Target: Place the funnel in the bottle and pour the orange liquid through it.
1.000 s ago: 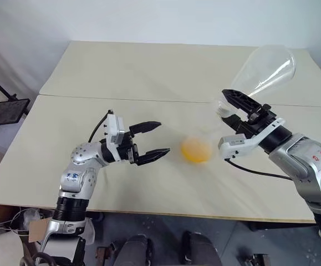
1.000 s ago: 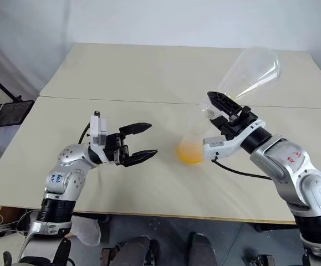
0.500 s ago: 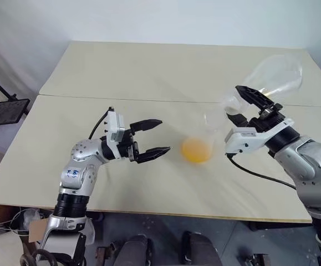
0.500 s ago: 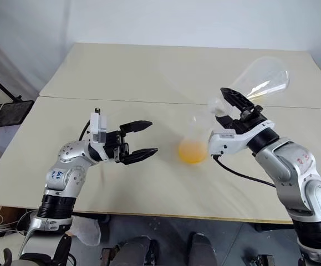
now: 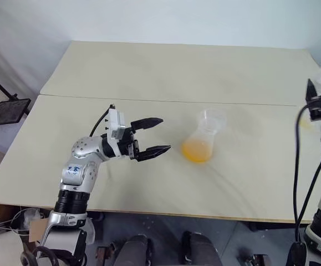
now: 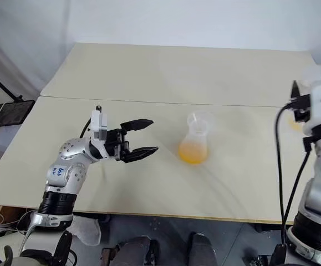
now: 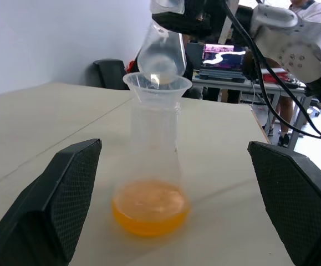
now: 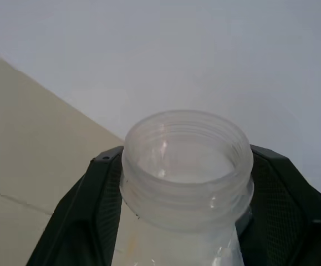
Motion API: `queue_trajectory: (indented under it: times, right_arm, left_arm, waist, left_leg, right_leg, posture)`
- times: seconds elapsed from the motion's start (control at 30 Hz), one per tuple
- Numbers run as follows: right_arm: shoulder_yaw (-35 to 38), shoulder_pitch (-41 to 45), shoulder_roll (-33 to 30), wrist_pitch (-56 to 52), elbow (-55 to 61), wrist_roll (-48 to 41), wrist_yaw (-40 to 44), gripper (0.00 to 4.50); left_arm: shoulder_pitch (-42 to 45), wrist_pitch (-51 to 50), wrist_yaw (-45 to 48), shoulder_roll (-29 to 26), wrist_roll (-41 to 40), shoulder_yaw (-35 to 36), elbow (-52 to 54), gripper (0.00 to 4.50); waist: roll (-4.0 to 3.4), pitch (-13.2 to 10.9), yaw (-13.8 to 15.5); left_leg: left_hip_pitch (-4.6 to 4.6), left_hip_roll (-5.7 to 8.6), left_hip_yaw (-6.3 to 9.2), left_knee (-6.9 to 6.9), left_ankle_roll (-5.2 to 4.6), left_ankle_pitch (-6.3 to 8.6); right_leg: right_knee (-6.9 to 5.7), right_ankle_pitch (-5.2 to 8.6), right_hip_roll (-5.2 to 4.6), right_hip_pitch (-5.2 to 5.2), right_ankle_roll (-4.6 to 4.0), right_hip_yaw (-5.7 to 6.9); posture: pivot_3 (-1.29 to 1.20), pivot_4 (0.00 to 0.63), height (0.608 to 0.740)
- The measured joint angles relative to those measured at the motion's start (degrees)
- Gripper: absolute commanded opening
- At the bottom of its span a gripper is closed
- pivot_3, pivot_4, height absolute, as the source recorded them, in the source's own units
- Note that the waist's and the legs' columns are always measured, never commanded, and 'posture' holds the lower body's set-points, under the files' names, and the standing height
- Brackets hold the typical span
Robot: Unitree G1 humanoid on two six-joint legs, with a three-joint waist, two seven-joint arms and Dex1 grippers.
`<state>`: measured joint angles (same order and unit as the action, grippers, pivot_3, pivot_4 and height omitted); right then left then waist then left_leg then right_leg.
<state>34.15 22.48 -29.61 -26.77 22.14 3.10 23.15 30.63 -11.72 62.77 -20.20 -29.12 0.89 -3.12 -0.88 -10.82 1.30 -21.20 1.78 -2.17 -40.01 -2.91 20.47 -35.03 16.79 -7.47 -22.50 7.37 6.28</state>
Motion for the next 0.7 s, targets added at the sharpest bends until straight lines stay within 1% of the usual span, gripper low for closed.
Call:
queue_trajectory:
  times: [0.07,0.13,0.27,0.5,0.57,0.6,0.67,0.7]
  right_arm:
    - [4.4,0.8,0.3,-2.7,-5.1,-5.6,-0.1,2.80]
    - [6.8,0.8,0.3,-3.7,-9.5,-7.4,-1.4,2.80]
    - [6.8,-0.8,-1.7,-3.6,-14.4,-8.4,-2.8,2.80]
    - [6.9,-0.5,-2.6,0.0,-20.3,-12.5,-5.0,2.80]
    - [7.3,-0.5,-2.6,0.5,-21.1,-13.8,-5.8,3.53]
    - [7.9,-0.5,-2.6,0.7,-21.7,-14.6,-6.3,3.76]
    - [8.7,-0.6,-2.6,0.7,-23.3,-16.3,-7.0,4.39]
    - [8.9,-0.7,-2.6,0.8,-23.9,-16.8,-7.3,4.45]
  left_arm:
    - [0.0,0.0,0.0,0.0,0.0,-0.1,0.0,4.50]
    - [0.0,-0.1,0.0,0.0,0.0,-0.1,0.0,4.50]
    - [0.0,-0.1,0.0,0.0,0.0,-0.2,0.0,4.50]
    - [-0.1,-0.1,-0.5,0.0,0.0,-0.2,0.1,4.50]
    - [-0.2,-0.1,-0.7,-0.1,0.0,-0.2,0.1,4.50]
    - [-0.2,-0.1,-0.8,-0.1,0.0,-0.2,0.1,4.50]
    - [-0.2,0.0,-1.0,-0.1,0.0,-0.1,0.1,4.50]
    - [-0.2,0.1,-1.0,-0.1,0.0,-0.1,0.1,4.50]
  waist:
    - [0.00,0.0,0.0]
    - [-0.01,0.0,0.0]
    - [-0.05,0.0,-0.1]
    - [-0.05,0.0,-0.1]
    - [-0.05,0.0,-0.1]
    - [-0.04,0.0,0.0]
    - [-0.04,0.0,-0.1]
    - [-0.05,0.0,-0.1]
  left_leg:
    - [0.00,0.01,-0.02,0.02,0.00,0.00]
    - [0.00,0.02,-0.03,0.02,0.00,0.00]
    - [0.01,0.02,-0.09,0.04,-0.01,0.00]
    - [0.04,0.01,-0.10,0.03,-0.01,-0.01]
    - [0.03,0.01,-0.09,0.02,-0.02,-0.01]
    - [0.03,0.01,-0.08,0.01,-0.02,-0.01]
    - [0.02,0.01,-0.08,0.02,-0.02,-0.01]
    - [0.03,0.01,-0.08,0.02,-0.02,-0.01]
  right_leg:
    - [0.00,0.00,-0.01,0.00,0.00,0.00]
    - [-0.02,0.00,-0.01,-0.03,0.00,-0.02]
    - [-0.03,0.00,0.00,-0.05,0.00,-0.06]
    - [-0.04,0.00,-0.01,-0.03,0.00,-0.09]
    - [-0.03,0.00,-0.02,-0.02,0.00,-0.10]
    - [-0.03,0.00,-0.02,-0.01,0.00,-0.10]
    - [-0.02,0.00,-0.02,-0.01,0.00,-0.11]
    - [-0.03,0.00,-0.02,-0.02,0.00,-0.11]
  posture:
    - [0.00,0.150,0.740]
    - [0.00,0.150,0.740]
    - [0.00,0.150,0.740]
    - [0.00,0.150,0.740]
    - [0.00,0.150,0.740]
    - [0.00,0.150,0.740]
    - [0.00,0.150,0.740]
    - [0.00,0.150,0.740]
